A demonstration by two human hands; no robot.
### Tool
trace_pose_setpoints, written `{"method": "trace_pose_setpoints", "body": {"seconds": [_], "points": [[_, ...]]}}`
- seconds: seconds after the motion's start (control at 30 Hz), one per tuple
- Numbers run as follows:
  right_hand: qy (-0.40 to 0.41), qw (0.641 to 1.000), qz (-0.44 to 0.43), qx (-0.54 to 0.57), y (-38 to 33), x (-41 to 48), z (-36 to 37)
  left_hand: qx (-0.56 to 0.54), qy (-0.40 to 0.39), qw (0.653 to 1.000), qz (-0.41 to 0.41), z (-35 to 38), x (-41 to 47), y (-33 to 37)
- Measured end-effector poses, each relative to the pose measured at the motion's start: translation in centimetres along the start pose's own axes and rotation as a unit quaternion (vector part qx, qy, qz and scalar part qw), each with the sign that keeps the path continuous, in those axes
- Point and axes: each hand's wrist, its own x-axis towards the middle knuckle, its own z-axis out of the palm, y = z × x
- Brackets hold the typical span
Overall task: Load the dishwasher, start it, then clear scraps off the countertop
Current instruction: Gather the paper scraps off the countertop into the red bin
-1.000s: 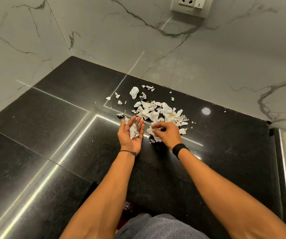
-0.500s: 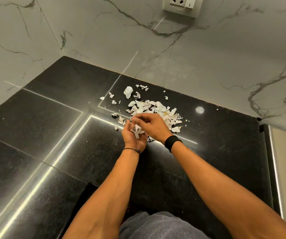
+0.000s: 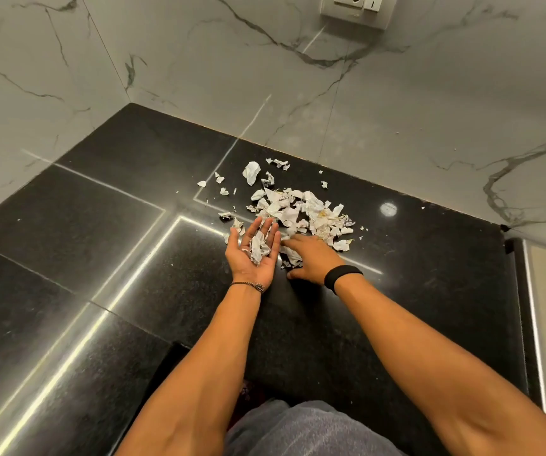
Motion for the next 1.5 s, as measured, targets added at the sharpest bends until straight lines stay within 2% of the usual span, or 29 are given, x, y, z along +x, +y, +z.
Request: {"method": "trace_pose_setpoints", "body": {"seconds": [0.13,0.37,0.53,0.73,0.9,1.13,1.33,1.5], "points": [[0.037,0.998,-0.038,-0.035,0.1,-0.6,0.4,0.004,0.004,1.0,0.005,-0.3,0.1,0.3],[0.13,0.981,0.042,0.138,0.4,-1.4,-1.1,0.024,0.016,1.0,0.004,-0.1,-0.2,-0.4],[0.207,0.951,0.011,0.227,-1.6,-1.5,-3.3,0.047,0.021,0.999,0.009,0.3,-0.1,-1.2],[0.235,0.937,-0.018,0.256,-3.4,-1.4,-4.2,0.064,0.033,0.997,0.005,1.2,0.0,-2.4],[0.196,0.939,-0.046,0.278,-4.1,-1.9,-3.9,0.044,0.033,0.998,-0.009,1.4,-0.6,-3.0],[0.191,0.957,-0.057,0.21,-4.8,-2.7,-2.4,-0.002,0.008,1.0,-0.008,1.7,-0.5,-3.3],[0.244,0.927,-0.047,0.282,-4.1,-2.6,-3.8,0.019,0.047,0.999,0.01,2.0,-0.9,-2.9],[0.259,0.923,-0.043,0.282,-4.1,-2.3,-5.2,0.015,0.044,0.999,0.006,2.5,-0.8,-3.5]]}}
